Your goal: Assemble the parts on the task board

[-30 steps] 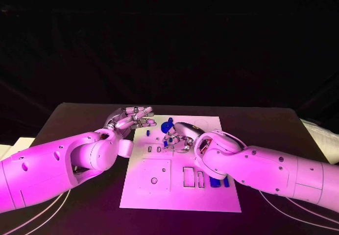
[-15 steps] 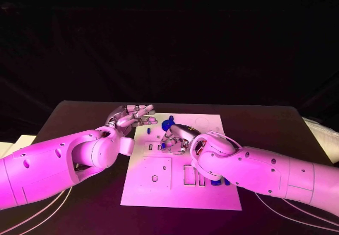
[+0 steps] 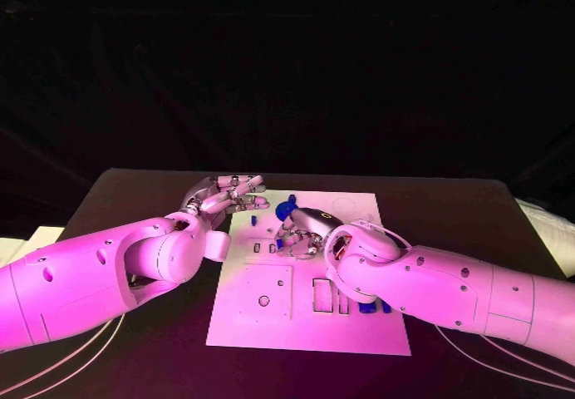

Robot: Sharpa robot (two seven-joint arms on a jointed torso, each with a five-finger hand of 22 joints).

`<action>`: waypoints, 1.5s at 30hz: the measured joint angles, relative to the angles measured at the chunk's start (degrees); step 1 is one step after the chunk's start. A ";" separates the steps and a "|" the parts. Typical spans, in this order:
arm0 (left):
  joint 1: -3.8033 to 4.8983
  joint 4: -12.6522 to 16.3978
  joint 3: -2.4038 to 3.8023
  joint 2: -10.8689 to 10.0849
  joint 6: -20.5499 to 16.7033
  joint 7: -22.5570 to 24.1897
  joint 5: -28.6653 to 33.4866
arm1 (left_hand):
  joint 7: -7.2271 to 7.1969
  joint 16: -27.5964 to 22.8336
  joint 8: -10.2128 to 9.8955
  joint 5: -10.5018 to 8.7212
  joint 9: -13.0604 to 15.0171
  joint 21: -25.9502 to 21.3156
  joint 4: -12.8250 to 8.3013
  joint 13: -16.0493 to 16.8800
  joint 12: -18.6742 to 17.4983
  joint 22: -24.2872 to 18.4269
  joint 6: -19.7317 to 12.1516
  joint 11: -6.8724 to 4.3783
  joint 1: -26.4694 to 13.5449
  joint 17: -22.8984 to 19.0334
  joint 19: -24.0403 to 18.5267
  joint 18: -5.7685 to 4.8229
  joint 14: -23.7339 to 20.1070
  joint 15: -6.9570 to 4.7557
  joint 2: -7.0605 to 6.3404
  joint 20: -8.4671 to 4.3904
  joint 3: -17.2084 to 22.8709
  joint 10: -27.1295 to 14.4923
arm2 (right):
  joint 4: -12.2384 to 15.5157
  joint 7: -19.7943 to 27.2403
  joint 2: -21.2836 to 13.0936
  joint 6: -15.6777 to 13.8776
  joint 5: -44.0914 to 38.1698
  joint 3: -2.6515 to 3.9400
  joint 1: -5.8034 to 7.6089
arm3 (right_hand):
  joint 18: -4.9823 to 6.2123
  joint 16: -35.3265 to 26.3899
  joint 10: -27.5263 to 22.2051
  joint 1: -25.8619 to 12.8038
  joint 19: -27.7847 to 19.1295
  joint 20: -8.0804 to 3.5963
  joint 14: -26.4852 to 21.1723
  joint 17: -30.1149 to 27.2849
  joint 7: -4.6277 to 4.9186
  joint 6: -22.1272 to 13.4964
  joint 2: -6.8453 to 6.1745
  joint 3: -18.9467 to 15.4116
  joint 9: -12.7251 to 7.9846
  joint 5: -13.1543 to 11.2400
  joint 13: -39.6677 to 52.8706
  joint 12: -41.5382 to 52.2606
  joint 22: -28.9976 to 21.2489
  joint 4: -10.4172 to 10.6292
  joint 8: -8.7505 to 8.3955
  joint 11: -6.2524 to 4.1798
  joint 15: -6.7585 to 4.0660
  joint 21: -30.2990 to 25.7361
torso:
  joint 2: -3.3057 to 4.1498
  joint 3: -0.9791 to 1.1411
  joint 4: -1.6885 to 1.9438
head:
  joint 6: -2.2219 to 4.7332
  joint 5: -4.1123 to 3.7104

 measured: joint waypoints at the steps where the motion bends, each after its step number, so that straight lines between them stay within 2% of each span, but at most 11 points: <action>1: 0.00 0.00 0.00 0.00 0.00 0.00 0.00 | 0.00 0.00 0.00 0.00 0.00 0.00 0.00 0.00 0.00 0.00 0.00 0.00 0.00 0.00 0.00 0.00 0.00 0.00 0.00 0.00 0.00 0.00 | 0.03 -0.06 0.01 0.09 -0.10 0.01 0.01 | 0.00 0.00 0.00 -0.01 0.00 0.00 0.00 0.02 0.00 0.00 -0.01 0.00 0.03 0.00 -0.01 -0.26 0.00 0.00 0.00 0.00 0.00 0.00 | 0.00 0.01 0.00 | -0.01 0.01; 11: 0.00 0.01 -0.01 0.05 0.00 -0.02 0.05 | 0.00 0.00 0.00 0.00 0.00 0.00 0.00 0.00 0.00 0.00 0.00 0.00 0.00 -0.01 0.00 0.00 0.00 0.00 0.00 0.00 0.00 0.00 | 0.27 -0.46 -0.16 0.99 -0.91 0.06 0.07 | 0.00 0.00 -0.21 -1.37 -0.20 0.21 0.00 0.02 -0.01 -0.01 -1.37 -0.01 0.11 0.01 -0.19 -0.60 -0.22 0.01 -0.41 0.19 0.00 -0.21 | 0.00 0.01 -0.01 | -0.03 -0.17; 14: 0.00 0.00 -0.01 0.05 0.01 -0.03 0.06 | 0.00 0.00 0.00 0.00 0.00 0.00 0.00 0.00 0.00 0.00 0.00 0.00 0.00 0.00 0.00 0.00 0.00 0.00 0.00 0.00 0.00 0.00 | 0.31 -0.50 -0.23 1.29 -1.03 0.05 0.07 | 0.00 0.00 -0.21 -2.12 -0.20 0.21 0.00 0.01 -0.01 -0.01 -2.12 -0.52 0.09 0.92 -0.19 -0.60 -0.25 0.51 -0.40 0.20 0.00 -0.21 | 0.00 0.01 -0.01 | -0.14 -0.19; 20: 0.00 -0.03 -0.01 0.11 0.01 -0.05 0.07 | 0.00 0.00 0.00 0.00 0.00 0.00 0.00 0.00 0.00 0.00 0.00 0.00 0.00 -0.01 0.00 0.00 0.00 0.00 0.00 0.00 0.00 0.00 | 0.36 -0.79 -0.28 1.94 -1.28 -0.09 -0.03 | 0.00 0.00 -0.22 -3.19 -0.20 0.21 0.00 0.01 0.25 -0.26 -3.16 -1.76 -0.08 1.16 -0.32 -0.91 -0.39 0.66 -0.90 0.21 0.00 -0.21 | 0.00 0.01 -0.01 | -0.26 -0.18; 28: 0.00 -0.07 -0.01 0.16 0.03 -0.07 0.09 | 0.00 0.00 0.00 0.00 0.00 0.00 0.00 0.00 0.00 0.00 0.00 0.00 0.00 -0.01 0.00 0.00 0.00 0.00 0.00 0.00 0.00 0.00 | 0.47 -1.20 -0.31 1.90 -1.89 -0.10 -0.02 | 0.00 -0.22 -0.77 -3.14 -0.41 0.42 0.00 0.01 0.82 -1.18 -4.22 -2.83 -0.21 1.16 -0.96 -2.00 -0.96 0.62 -1.57 0.74 0.00 -0.78 | -0.01 0.00 0.01 | -0.20 -0.36; 35: 0.00 -0.13 -0.01 0.17 0.05 -0.12 0.11 | 0.00 0.00 -0.29 0.00 0.00 0.00 -0.16 0.00 -0.26 -0.05 0.00 0.00 0.00 0.15 0.00 0.00 0.00 0.00 0.00 0.00 -0.16 0.00 | 0.59 -1.41 -0.32 1.38 -2.28 -0.19 -0.10 | 0.00 -0.22 -3.10 -4.20 -1.13 0.72 0.00 0.00 1.26 -2.85 -5.28 -4.99 -0.54 1.93 -3.30 -4.95 -1.99 1.25 -2.05 1.07 0.43 -1.44 | -0.02 -0.01 0.01 | -0.36 -0.20; 40: 0.00 -0.35 -0.01 0.26 0.09 -0.20 0.18 | 0.00 -0.34 -0.29 0.00 0.00 0.00 -0.16 0.00 -0.26 -0.05 0.00 0.00 0.00 0.14 0.00 0.00 0.00 0.00 0.00 0.00 -0.16 0.00 | 0.56 -1.48 -0.38 0.73 -2.40 -0.27 -0.17 | 0.00 -0.45 -3.50 -4.50 -1.33 0.92 0.00 0.00 1.41 -3.82 -5.58 -6.68 -0.69 2.25 -3.91 -5.32 -2.48 1.93 -2.06 1.42 0.42 -1.70 | -0.02 -0.03 0.00 | -0.35 -0.19; 45: -0.01 -0.65 -0.02 0.54 0.14 -0.37 0.25 | 0.00 -0.39 -0.29 0.00 0.00 0.00 -0.34 0.00 -0.26 -0.05 0.00 0.00 0.00 0.40 0.33 0.00 0.00 0.00 0.00 -0.09 -0.01 0.00 | 0.85 -1.34 -0.86 -1.71 -2.39 -0.39 -0.30 | 0.00 -0.80 -5.12 -5.11 -1.95 1.13 0.00 -0.01 1.68 -5.60 -6.18 -9.62 -1.08 1.61 -5.14 -6.94 -3.51 2.96 -2.38 1.64 0.85 -2.49 | 0.01 -0.03 -0.01 | -0.41 -0.33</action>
